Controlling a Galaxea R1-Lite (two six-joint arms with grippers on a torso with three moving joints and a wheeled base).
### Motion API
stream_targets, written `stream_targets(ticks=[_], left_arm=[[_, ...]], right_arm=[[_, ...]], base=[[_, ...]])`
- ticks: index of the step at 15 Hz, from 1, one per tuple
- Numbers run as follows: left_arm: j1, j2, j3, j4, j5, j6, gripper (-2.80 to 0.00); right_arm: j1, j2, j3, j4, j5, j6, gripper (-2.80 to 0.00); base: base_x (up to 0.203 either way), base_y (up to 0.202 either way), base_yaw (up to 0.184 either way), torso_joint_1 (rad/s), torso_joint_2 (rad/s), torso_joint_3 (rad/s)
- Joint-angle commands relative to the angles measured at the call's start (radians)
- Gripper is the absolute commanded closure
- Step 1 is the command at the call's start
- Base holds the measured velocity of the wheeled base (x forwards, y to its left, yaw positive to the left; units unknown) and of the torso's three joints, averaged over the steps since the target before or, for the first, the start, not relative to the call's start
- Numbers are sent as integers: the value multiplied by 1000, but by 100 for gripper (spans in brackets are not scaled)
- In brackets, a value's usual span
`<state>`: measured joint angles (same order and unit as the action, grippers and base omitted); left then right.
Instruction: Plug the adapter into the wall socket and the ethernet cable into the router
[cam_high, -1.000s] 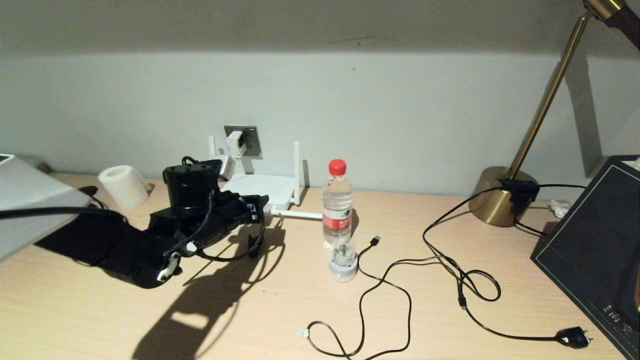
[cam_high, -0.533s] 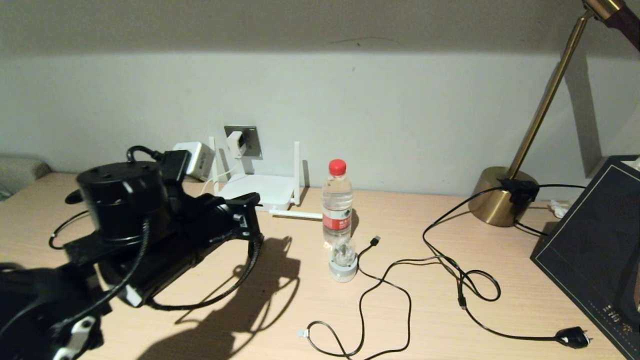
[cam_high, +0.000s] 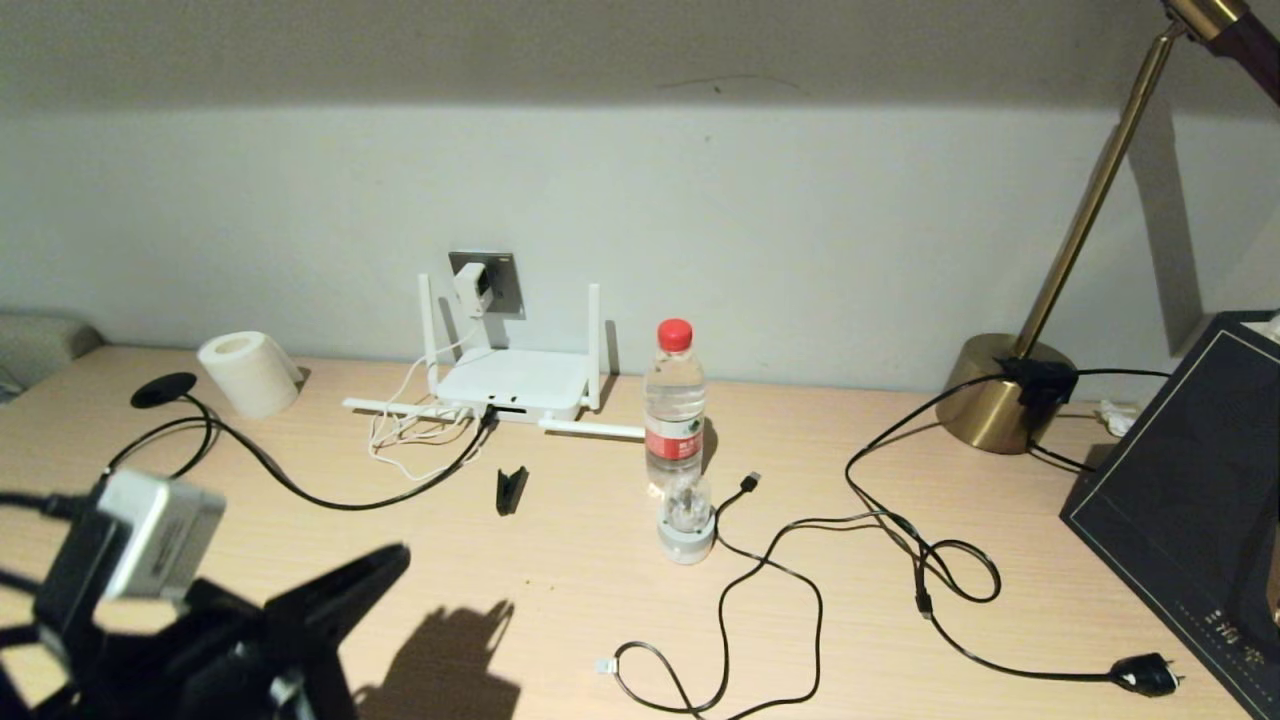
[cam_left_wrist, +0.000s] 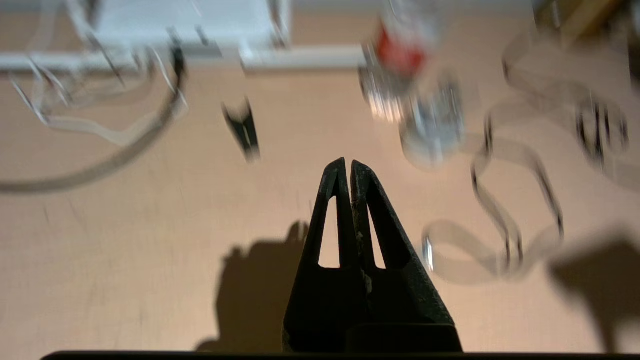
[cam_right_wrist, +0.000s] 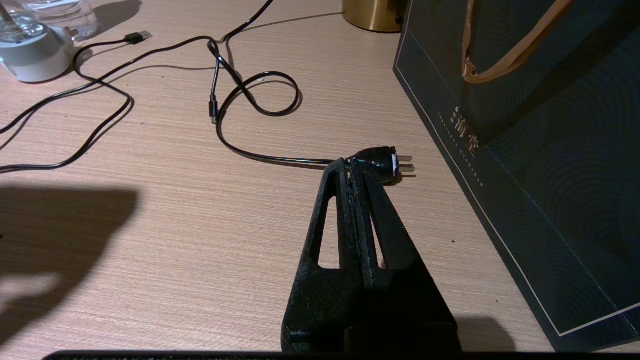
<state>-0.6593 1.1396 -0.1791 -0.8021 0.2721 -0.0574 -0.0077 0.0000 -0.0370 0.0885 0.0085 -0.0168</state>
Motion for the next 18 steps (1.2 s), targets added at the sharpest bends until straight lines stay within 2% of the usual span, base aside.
stream_targets(ticks=[1,3,4,5,6,9,10,12,13,15,17,18], left_arm=[[-85,-236,176,143,0,25,0],[-76,-344,189,449,-7,29,0],[-38,-356,181,594,-9,42,0],[37,-378,161,694,-6,62,0],[109,-419,149,737,0,76,0],[372,-535,136,781,7,91,0],[418,-612,135,786,3,101,0],[442,-801,137,786,-44,162,0],[450,-850,145,774,-96,207,0],[466,-862,184,730,-303,310,0],[506,-854,192,721,-320,326,0],[537,-855,193,714,-283,317,0]], right_arm=[[0,0,0,0,1,0,0],[0,2,0,0,1,0,0],[0,1,0,0,1,-2,0],[0,0,0,0,1,0,0],[0,1,0,0,1,0,0],[0,0,0,0,1,0,0],[0,2,0,0,1,0,0],[-2,0,0,-1,1,-3,0],[-2,0,0,-1,1,0,0],[-2,0,0,-1,1,0,0],[-2,0,0,-1,1,0,0],[-2,0,0,-1,1,0,0]], base=[[0,0,0,0,0,0],[0,0,0,0,0,0],[0,0,0,0,0,0],[0,0,0,0,0,0],[0,0,0,0,0,0],[0,0,0,0,0,0],[0,0,0,0,0,0],[0,0,0,0,0,0],[0,0,0,0,0,0],[0,0,0,0,0,0],[0,0,0,0,0,0],[0,0,0,0,0,0]])
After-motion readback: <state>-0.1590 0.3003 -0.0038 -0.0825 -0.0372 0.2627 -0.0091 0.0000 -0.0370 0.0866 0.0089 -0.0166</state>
